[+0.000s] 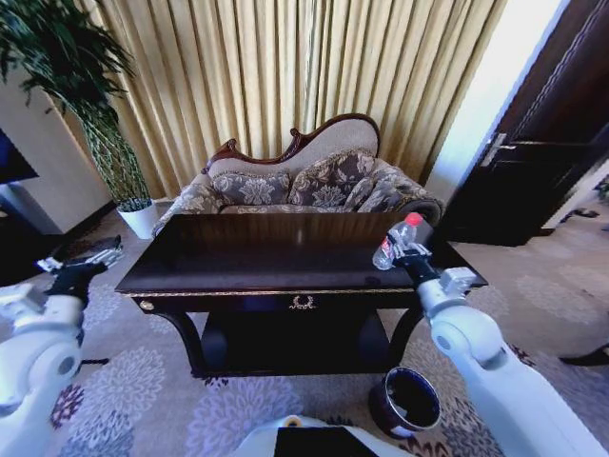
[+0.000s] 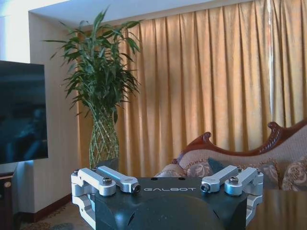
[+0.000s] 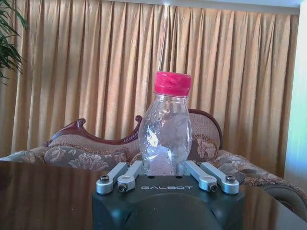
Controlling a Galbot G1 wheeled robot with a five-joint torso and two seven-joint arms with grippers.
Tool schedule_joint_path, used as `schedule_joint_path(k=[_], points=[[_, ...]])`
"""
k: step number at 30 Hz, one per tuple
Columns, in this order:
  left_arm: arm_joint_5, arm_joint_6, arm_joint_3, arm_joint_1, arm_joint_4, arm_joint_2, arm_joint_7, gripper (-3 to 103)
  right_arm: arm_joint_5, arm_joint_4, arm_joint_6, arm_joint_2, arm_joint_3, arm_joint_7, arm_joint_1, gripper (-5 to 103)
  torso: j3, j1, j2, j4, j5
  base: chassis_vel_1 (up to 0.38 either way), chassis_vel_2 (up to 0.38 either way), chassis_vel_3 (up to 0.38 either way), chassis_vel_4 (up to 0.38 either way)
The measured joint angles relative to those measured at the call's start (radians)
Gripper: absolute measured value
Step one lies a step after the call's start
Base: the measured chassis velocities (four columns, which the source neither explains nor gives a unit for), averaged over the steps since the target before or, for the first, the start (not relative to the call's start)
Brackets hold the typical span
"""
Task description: Move to the front of the table and place the trash on the table into the trash bin.
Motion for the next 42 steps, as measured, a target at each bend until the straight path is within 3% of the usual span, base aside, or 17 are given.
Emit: schedule_joint_path(k=[11, 32, 42], points=[[0.018, 0.042, 0.054, -0.036, -0.03, 0.006, 0.002, 100, -0.006, 0.027, -0.015, 0.012, 0.027, 0.008, -0.031, 23, 0.0, 0.001, 0.0, 0.0002, -0.0002, 0.009, -0.009, -0.008, 0.012], [0.038, 0.039, 0.103, -0.042, -0.023, -0.001, 0.002, 100, -0.044, 0.003, 0.015, 0.034, -0.03, 0.009, -0.027, 23, 0.0, -0.001, 0.001, 0.0001, -0.0002, 0.188, -0.189, -0.183, 0.183], [0.049, 0.036, 0.117, -0.041, -0.03, -0.012, 0.005, 100, -0.089, -0.195, 0.016, 0.083, -0.036, -0.035, -0.045, 23, 0.001, 0.001, -0.001, 0.0001, 0.0, -0.006, 0.005, 0.002, -0.001]])
